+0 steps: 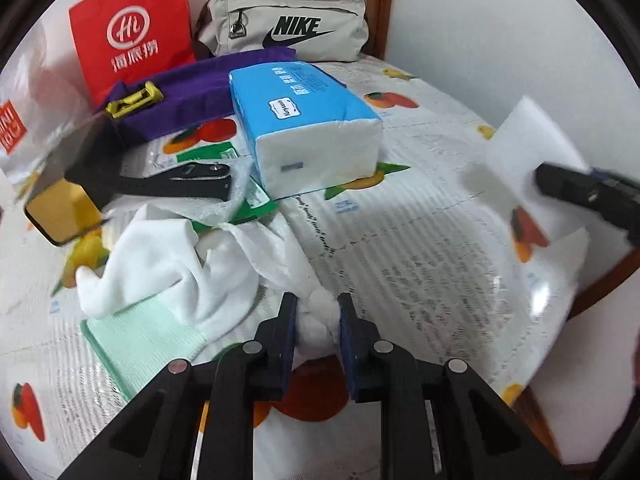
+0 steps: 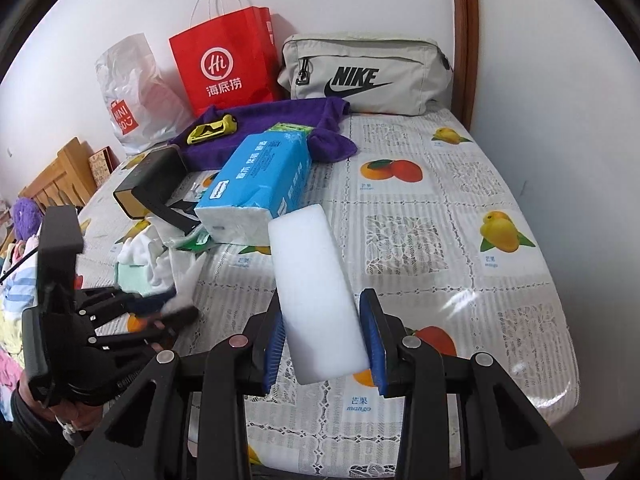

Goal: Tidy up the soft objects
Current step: 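Grasp the white knotted cloth with the left gripper while the right holds the sponge, then carry the white cloth and sponge block over the purple towel with both grippers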

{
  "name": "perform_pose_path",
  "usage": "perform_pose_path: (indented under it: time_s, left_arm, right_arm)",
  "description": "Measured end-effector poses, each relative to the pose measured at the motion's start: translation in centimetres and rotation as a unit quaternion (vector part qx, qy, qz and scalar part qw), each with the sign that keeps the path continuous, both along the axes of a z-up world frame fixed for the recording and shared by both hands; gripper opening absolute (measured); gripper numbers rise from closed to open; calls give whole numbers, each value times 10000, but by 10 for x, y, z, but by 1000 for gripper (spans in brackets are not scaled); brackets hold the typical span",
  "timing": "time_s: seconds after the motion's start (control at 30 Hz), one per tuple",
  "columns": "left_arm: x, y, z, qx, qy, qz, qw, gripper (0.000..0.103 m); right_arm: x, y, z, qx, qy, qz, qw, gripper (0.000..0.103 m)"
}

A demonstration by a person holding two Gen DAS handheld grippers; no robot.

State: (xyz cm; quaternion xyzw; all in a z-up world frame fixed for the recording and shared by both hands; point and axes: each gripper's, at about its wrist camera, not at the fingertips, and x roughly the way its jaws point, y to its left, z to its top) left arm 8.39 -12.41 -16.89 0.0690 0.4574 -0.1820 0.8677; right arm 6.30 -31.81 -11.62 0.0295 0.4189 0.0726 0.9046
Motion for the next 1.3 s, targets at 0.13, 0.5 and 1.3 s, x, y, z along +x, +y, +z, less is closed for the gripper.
perform_pose_path:
  time_s: [0.13, 0.5, 1.3]
  left_arm:
    - [-7, 9, 16, -38, -253, 1, 9997, 19]
    - [-11, 83, 67, -801, -515, 523, 9941, 19]
    - [41, 182, 65, -771, -140, 1708, 9822, 19]
  right_arm:
    - [2, 5, -3, 9, 56, 67, 10000, 36]
    - [9, 39, -19, 112, 330, 484, 9982, 36]
    - [46, 79, -7, 127, 468, 792, 9957, 36]
